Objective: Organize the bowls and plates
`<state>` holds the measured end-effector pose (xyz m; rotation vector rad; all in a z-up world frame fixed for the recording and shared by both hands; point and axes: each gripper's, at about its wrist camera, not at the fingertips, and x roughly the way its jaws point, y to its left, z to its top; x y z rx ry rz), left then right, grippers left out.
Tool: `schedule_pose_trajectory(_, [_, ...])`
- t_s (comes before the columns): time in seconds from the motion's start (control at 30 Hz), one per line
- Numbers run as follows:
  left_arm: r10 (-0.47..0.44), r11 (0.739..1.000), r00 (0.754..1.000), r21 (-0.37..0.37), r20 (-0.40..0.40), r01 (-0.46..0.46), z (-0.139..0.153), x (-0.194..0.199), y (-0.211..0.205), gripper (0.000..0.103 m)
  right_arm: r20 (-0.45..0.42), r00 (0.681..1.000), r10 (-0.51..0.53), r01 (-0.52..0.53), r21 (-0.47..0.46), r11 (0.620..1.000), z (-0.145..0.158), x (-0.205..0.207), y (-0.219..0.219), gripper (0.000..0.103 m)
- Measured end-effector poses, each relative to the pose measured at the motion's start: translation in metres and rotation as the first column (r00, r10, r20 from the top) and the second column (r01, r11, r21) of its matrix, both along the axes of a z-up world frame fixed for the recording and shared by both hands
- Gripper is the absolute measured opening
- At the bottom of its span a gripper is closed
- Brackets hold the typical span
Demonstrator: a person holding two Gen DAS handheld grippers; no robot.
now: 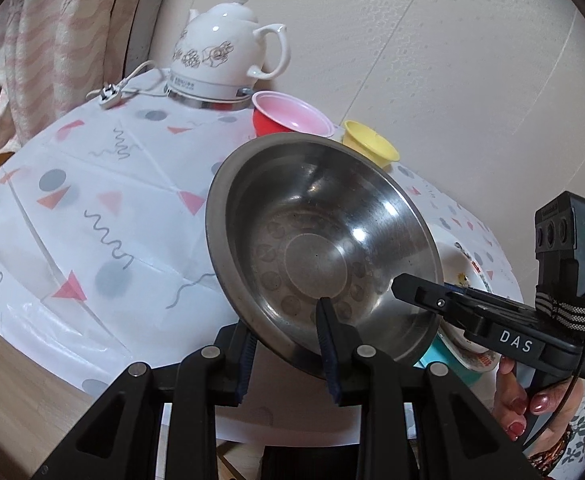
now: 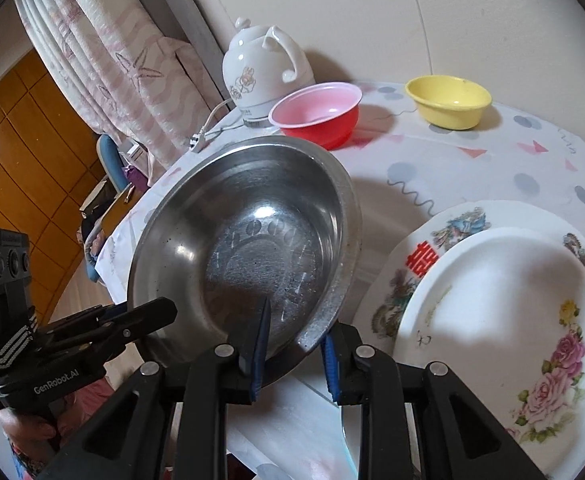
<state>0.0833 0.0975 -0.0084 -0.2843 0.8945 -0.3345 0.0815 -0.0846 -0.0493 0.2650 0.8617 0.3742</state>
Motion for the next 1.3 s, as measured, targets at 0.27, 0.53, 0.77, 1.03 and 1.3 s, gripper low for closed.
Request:
schedule_pose_trajectory(0.27, [0.011, 1.000, 0.999, -0.028, -0.033, -0.012, -0.011, 0.009, 0.008, 0.029, -0.026, 1.000, -0.001, 0.001, 0.009, 1.000, -0.002, 0.002, -0.002, 0.028])
schedule_pose_trajectory(0.53, [0.016, 1.000, 0.999, -0.015, -0.029, -0.017, -0.011, 0.011, 0.007, 0.029, -0.021, 1.000, -0.007, 0.008, 0.016, 1.000, 0.004, 0.000, -0.004, 0.040])
schedule_pose_trajectory(0.77, [0.050, 0.998, 0.999, 0.034, -0.009, -0.050, -0.008, 0.022, 0.009, 0.025, -0.009, 1.000, -0.015, 0.016, 0.049, 0.999, 0.012, -0.007, -0.015, 0.046])
schedule_pose_trajectory(1.03, [0.091, 0.995, 0.996, 0.042, 0.000, -0.091, -0.011, 0.035, 0.015, 0.025, 0.094, 0.990, -0.108, 0.100, 0.087, 0.991, 0.037, -0.027, -0.050, 0.050])
schedule_pose_trajectory(1.3, [0.112, 0.989, 0.994, 0.094, 0.016, -0.113, -0.011, 0.045, 0.014, 0.019, 0.134, 0.971, -0.196, 0.181, 0.116, 0.977, 0.047, -0.034, -0.085, 0.050])
